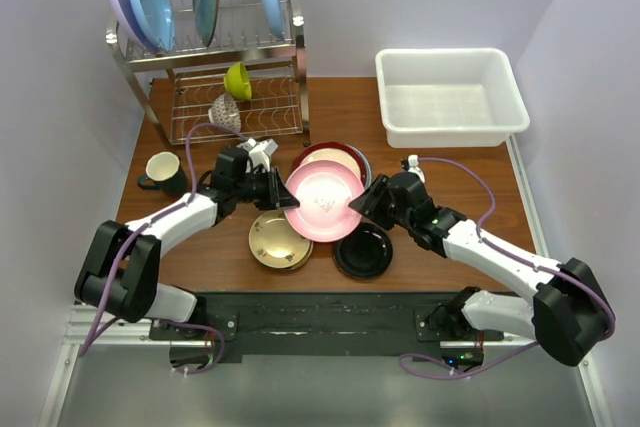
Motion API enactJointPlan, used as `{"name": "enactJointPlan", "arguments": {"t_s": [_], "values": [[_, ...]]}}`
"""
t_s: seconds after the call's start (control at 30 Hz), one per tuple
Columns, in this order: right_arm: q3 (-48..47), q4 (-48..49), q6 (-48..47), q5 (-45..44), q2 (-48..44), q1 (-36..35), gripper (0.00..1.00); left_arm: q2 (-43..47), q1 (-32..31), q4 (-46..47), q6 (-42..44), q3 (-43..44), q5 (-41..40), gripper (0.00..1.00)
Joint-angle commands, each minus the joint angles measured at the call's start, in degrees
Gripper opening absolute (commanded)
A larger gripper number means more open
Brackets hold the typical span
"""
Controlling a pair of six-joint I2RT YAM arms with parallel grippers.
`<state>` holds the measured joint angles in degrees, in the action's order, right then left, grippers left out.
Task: Place the plates into the plastic bin on the countertop
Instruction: Place the plate in the plastic bin.
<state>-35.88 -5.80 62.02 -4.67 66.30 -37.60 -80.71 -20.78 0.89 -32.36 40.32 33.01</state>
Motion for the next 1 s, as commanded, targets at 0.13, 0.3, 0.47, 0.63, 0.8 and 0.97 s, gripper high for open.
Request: {"name": "enactJointPlan", "arguments": {"t_s": [0.13, 0.3, 0.47, 0.63, 0.8, 0.97], "values": [[1.34, 4.05, 0.73, 1.15, -2.14, -0.19, 0.67, 4.06, -0.41, 6.49, -2.44, -2.08, 6.62, 0.0], [1.95, 5.18, 0.65, 1.59, -2.05, -0.28, 0.65, 4.77, -0.41, 8.34, -3.32, -2.52, 8.73, 0.0], [3.79, 10.71, 0.73, 3.43, -2.14, -0.19, 0.48, 5.12, -0.41, 9.66, -4.38, -3.14, 9.52, 0.0], [5.55, 15.64, 0.91, 6.24, -1.7, -0.19, 0.36, 5.29, -0.49, 11.15, -5.78, -4.19, 10.23, 0.0], [6.0, 18.37, 0.91, 8.09, -1.35, -0.28, 0.03, 5.38, -0.49, 11.16, -5.79, -4.63, 10.05, 0.0], [6.35, 16.97, 0.47, 7.39, -2.58, -0.28, 0.0, 5.91, -0.49, 9.58, -5.0, -4.46, 9.53, 0.67]]}}
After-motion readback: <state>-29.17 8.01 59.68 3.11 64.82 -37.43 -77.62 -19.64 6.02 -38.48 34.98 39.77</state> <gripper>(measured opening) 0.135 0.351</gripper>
